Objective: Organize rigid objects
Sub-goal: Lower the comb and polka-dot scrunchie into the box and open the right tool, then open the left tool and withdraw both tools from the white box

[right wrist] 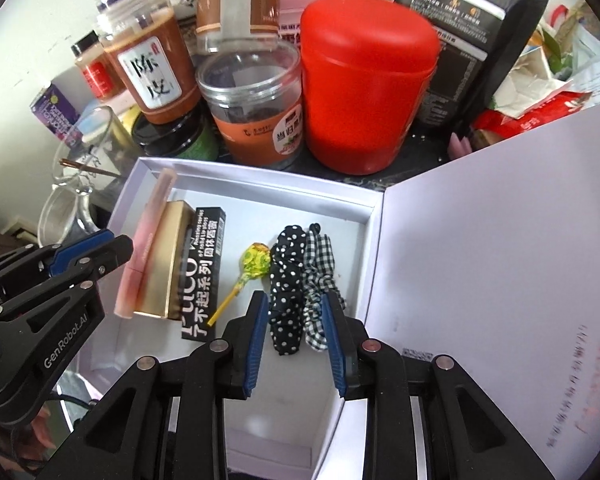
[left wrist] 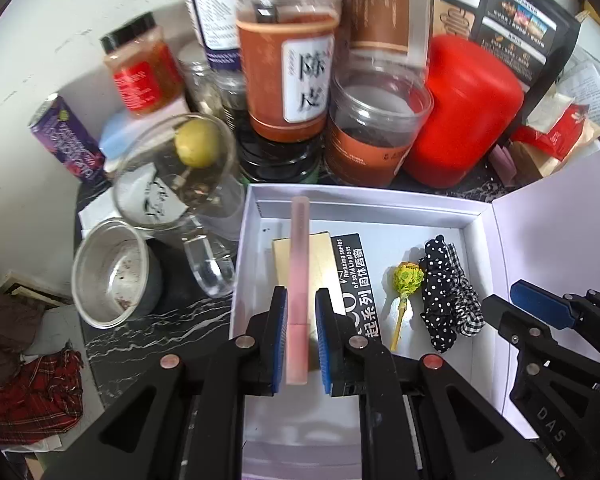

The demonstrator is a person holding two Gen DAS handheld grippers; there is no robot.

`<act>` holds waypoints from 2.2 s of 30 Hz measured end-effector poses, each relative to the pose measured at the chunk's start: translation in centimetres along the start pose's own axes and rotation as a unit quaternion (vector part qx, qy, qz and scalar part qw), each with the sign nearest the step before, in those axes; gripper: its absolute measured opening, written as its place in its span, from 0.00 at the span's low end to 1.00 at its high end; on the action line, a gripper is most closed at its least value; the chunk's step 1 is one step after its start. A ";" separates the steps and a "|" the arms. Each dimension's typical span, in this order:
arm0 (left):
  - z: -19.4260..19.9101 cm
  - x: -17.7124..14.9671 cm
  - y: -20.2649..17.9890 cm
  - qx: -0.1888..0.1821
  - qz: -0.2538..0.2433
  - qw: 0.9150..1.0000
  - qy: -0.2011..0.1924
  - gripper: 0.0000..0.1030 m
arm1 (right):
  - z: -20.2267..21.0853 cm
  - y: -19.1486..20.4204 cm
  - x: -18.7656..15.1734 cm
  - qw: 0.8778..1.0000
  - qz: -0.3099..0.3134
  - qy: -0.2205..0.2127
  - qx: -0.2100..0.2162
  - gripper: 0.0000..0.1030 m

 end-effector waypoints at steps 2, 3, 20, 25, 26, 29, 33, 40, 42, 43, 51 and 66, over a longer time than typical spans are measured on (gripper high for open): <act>0.9 -0.1 0.0 0.000 0.003 1.000 -0.005 0.14 | 0.9 0.1 -0.1 1.000 0.001 -0.005 -0.001 0.27; 1.5 -0.2 0.1 0.000 0.005 1.000 -0.010 0.14 | 1.3 0.1 -0.2 1.000 0.001 -0.008 0.000 0.27; 9.0 -2.3 2.9 0.011 0.026 0.998 -0.053 1.00 | 6.2 2.3 -1.3 0.999 0.022 -0.034 0.012 0.31; 10.7 -3.2 3.6 0.012 0.027 0.998 -0.059 1.00 | 7.3 3.5 -1.9 0.999 0.032 -0.039 0.017 0.31; 11.0 -3.3 3.7 0.012 0.028 0.998 -0.061 1.00 | 7.5 3.6 -2.0 0.998 0.034 -0.040 0.018 0.33; 12.0 -3.9 4.1 0.012 0.030 0.997 -0.066 1.00 | 8.4 4.3 -2.4 0.998 0.039 -0.045 0.020 0.35; 13.8 -4.9 4.7 0.010 0.033 0.997 -0.073 1.00 | 9.6 5.2 -3.0 0.997 0.048 -0.051 0.021 0.37; 17.0 -6.8 6.2 0.014 0.040 0.995 -0.088 1.00 | 12.3 7.1 -4.7 0.995 0.065 -0.067 0.032 0.38; 17.9 -7.4 6.6 0.014 0.044 0.995 -0.091 1.00 | 12.9 7.6 -5.2 0.995 0.069 -0.071 0.035 0.38; 18.4 -7.9 6.9 0.013 0.045 0.994 -0.094 1.00 | 13.3 7.8 -5.5 0.994 0.071 -0.072 0.037 0.38; 21.1 -10.6 7.7 0.028 0.042 0.993 -0.106 1.00 | 15.6 9.8 -8.3 0.991 0.093 -0.082 0.048 0.39; 22.2 -16.0 10.0 0.025 0.076 0.992 -0.094 1.00 | 16.1 12.0 -13.2 0.988 0.123 -0.069 0.068 0.45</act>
Point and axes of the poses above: each gripper's, at about its wrist camera, not at the fingertips, and z roughly against the way its jaws point, y to its left, x to its top, the point moved 3 cm from there along -z, roughly the way its jaws point, and after that the axes turned 1 degree about y, right-handed, at the moved point
